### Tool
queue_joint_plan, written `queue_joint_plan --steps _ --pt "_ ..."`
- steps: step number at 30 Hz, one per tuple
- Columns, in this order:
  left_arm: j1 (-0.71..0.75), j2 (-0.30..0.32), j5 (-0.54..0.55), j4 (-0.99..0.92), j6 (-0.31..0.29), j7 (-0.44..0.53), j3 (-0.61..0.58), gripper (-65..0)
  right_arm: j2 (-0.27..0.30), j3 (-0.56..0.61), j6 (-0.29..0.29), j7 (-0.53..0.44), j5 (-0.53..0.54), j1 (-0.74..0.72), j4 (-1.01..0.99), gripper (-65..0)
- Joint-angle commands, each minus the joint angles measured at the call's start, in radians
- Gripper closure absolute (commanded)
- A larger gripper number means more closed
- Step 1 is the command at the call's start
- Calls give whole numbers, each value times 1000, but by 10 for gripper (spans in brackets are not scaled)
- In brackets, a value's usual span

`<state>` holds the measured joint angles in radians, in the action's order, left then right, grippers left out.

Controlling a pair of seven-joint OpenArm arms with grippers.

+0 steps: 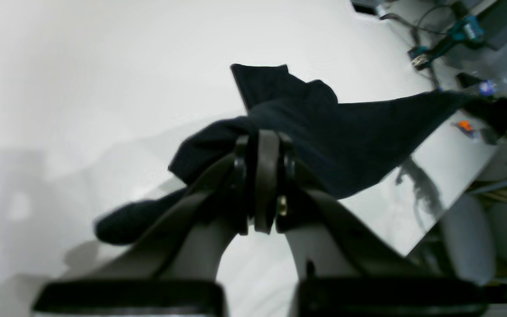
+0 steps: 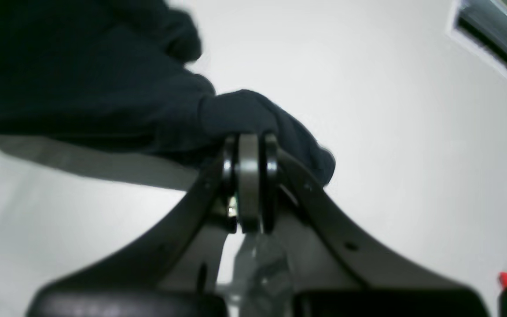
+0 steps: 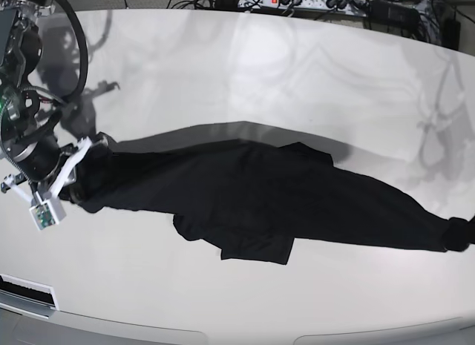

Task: Layout the t-shirt on the table in an organized manner, then fold the t-shirt properly
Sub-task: 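Lift and swing the t-shirt with both grippers to reposition it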

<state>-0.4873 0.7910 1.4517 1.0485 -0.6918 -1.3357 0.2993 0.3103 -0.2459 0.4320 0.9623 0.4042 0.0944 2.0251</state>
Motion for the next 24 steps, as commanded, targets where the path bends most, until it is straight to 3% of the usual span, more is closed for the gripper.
queue_joint_plan --steps 1,8,13,24 --pt "-51 37 32 16 -6 23 8 0 28 -8 -15 -28 5 -37 14 0" --pt "-196 97 32 15 -6 35 2 0 140 -8 -63 -35 -20 -167 14 0" --pt "-283 121 32 15 -6 38 -77 0 210 -8 -64 -43 -16 -221 14 0" --pt "-437 120 18 15 -6 86 -309 0 231 -8 -45 -53 -16 -239 14 0"
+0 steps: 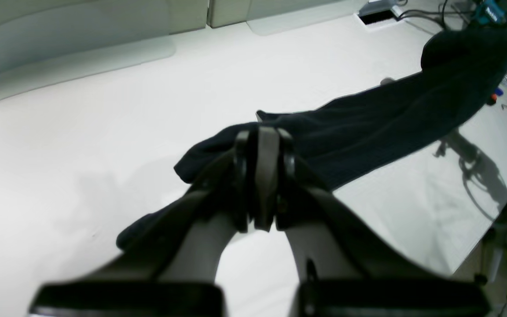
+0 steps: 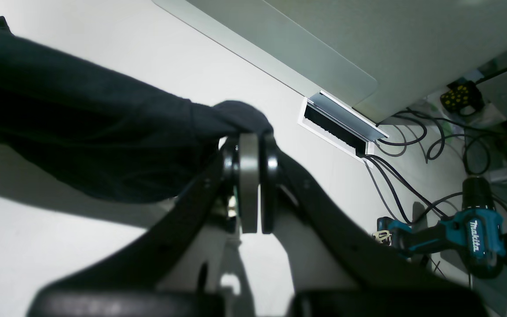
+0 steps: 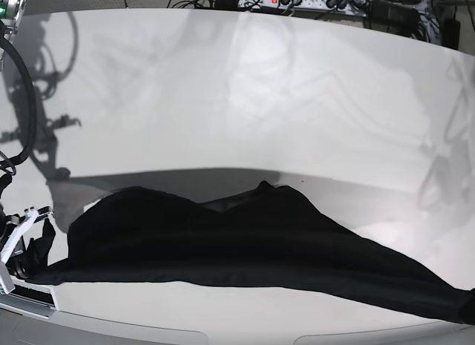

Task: Layout the t-shirt on the table in an organized manner, then fold the t-shirt properly
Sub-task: 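Lift and swing the t-shirt with both grippers to reposition it, then pull the held t-shirt end with the right gripper toward the robot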

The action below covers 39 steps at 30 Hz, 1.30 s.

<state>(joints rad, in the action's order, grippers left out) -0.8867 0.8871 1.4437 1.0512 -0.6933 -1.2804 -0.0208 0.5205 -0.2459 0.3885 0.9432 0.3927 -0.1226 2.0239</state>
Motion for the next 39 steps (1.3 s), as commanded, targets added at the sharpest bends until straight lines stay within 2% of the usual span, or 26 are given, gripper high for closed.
queue_joint_plan --steps 1,8,14,17,23,26,29,32,34,39 --pt "-52 23 26 11 -5 31 -1 0 23 -8 -2 -34 -4 -22 15 0" --pt "-120 13 3 10 -5 30 -16 0 35 -8 20 -50 -1 -22 15 0" --pt "-119 5 -48 -37 -5 37 -16 0 34 -8 -50 -41 -5 -24 15 0" --pt "-119 5 -49 -103 -5 37 -16 0 34 -8 -49 6 32 -18 15 0" --pt "-119 5 -48 -247 -5 6 -59 0 34 -7 150 116 277 76 15 0" --pt "-119 5 -48 -285 -5 6 -146 0 35 -7 237 203 436 124 15 0" --pt "-119 5 -48 -288 -5 -6 -247 0 34 -7 294 293 612 180 15 0" --pt "-119 2 -41 -288 -5 -6 -315 0 33 -7 310 378 792 241 15 0" --pt "-119 -6 -37 -288 -5 -6 -331 0 26 0 310 413 863 279 15 0" --pt "-119 -25 -17 -288 -5 -7 -331 0 -28 70 310 415 872 369 15 0"
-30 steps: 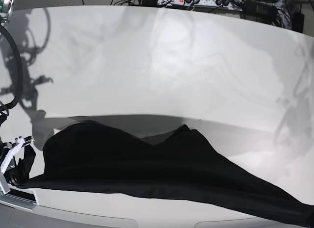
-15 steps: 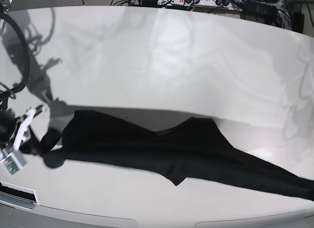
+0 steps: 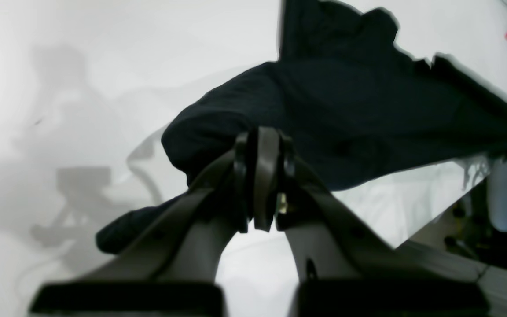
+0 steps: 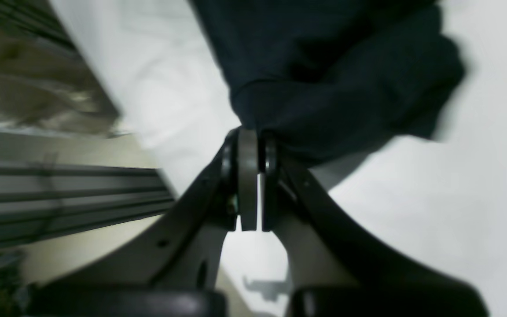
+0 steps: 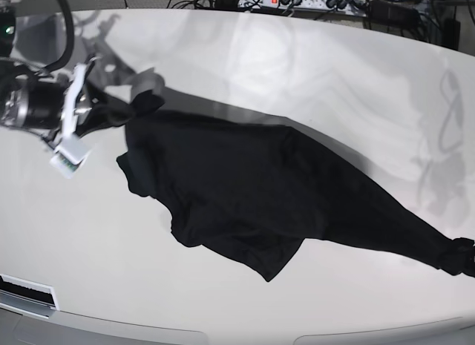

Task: Layout the t-shirt on the table in an organized manner, then fold the t-shirt properly
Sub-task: 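Pull the held t-shirt end with the right gripper toward the robot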

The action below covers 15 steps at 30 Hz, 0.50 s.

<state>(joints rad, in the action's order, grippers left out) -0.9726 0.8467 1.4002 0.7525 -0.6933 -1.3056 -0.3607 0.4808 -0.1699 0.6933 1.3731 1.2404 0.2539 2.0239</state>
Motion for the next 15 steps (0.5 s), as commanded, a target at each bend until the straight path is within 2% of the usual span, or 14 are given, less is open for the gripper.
queue_joint_plan --steps 1,3,6,8,10,13,15 --pt "-34 12 28 11 -5 18 9 0 -2 20 5 -15 19 8 15 0" --pt "-35 6 27 11 -5 18 9 0 -28 78 5 -16 -20 32 15 0" --pt "-37 0 26 11 -5 18 9 0 -64 161 2 -18 -149 46 15 0" --pt "-36 2 26 11 -5 18 9 0 -80 207 -16 -19 -238 52 15 0" --pt "-36 1 21 11 -5 18 9 0 -95 244 -60 -37 -336 57 15 -16" --pt "-36 1 22 11 -5 18 9 0 -107 283 -136 -111 -519 79 15 -202" --pt "-36 1 23 11 -5 20 9 0 -107 306 -167 -133 -576 84 16 -301"
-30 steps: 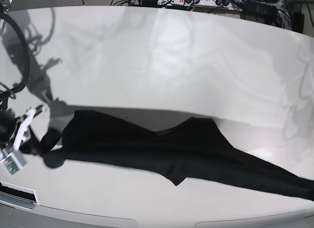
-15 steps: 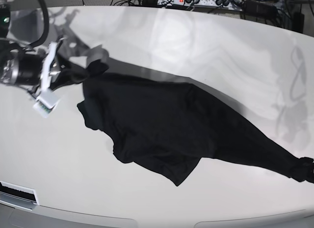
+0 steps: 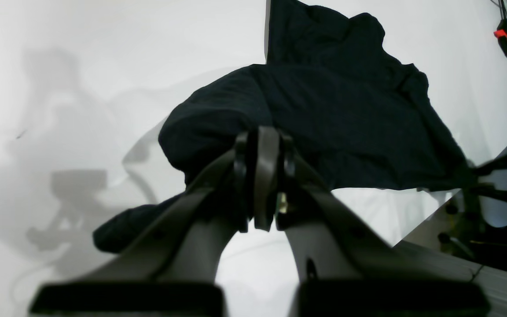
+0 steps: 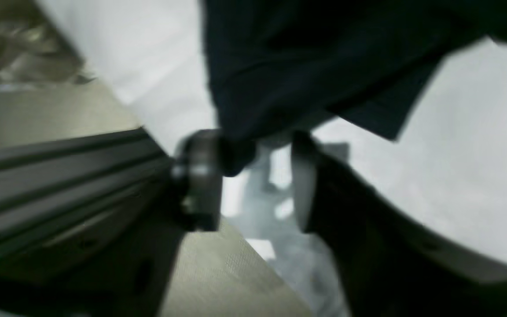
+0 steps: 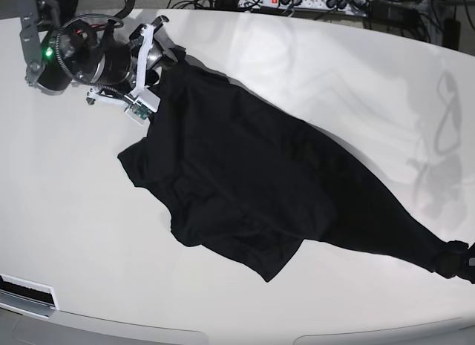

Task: Layout the t-shirt on the table in an organized manner, then fold the t-shirt properly
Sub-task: 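Pull the held t-shirt end with the right gripper toward the robot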

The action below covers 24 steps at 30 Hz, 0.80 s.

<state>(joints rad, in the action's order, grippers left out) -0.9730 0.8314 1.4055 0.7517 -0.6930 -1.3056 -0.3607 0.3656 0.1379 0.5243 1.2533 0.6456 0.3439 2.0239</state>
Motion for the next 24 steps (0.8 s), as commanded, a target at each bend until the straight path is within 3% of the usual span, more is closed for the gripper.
queue_joint_plan --steps 1,5,11,17,24 --pt "-36 16 17 12 -5 23 9 0 8 3 -2 -16 20 -11 21 -309" --pt "-36 16 17 12 -5 22 9 0 9 -4 -29 -96 24 -39 82 -309" --pt "-32 19 12 12 -5 16 9 0 -14 -49 -160 -306 -156 -119 79 -309" --pt "-1 16 16 12 -5 18 9 0 -115 -49 -175 -310 -151 -269 -159 -309" --pt "58 19 20 12 -5 18 9 0 -183 -49 -159 -306 -146 -402 -470 -309"
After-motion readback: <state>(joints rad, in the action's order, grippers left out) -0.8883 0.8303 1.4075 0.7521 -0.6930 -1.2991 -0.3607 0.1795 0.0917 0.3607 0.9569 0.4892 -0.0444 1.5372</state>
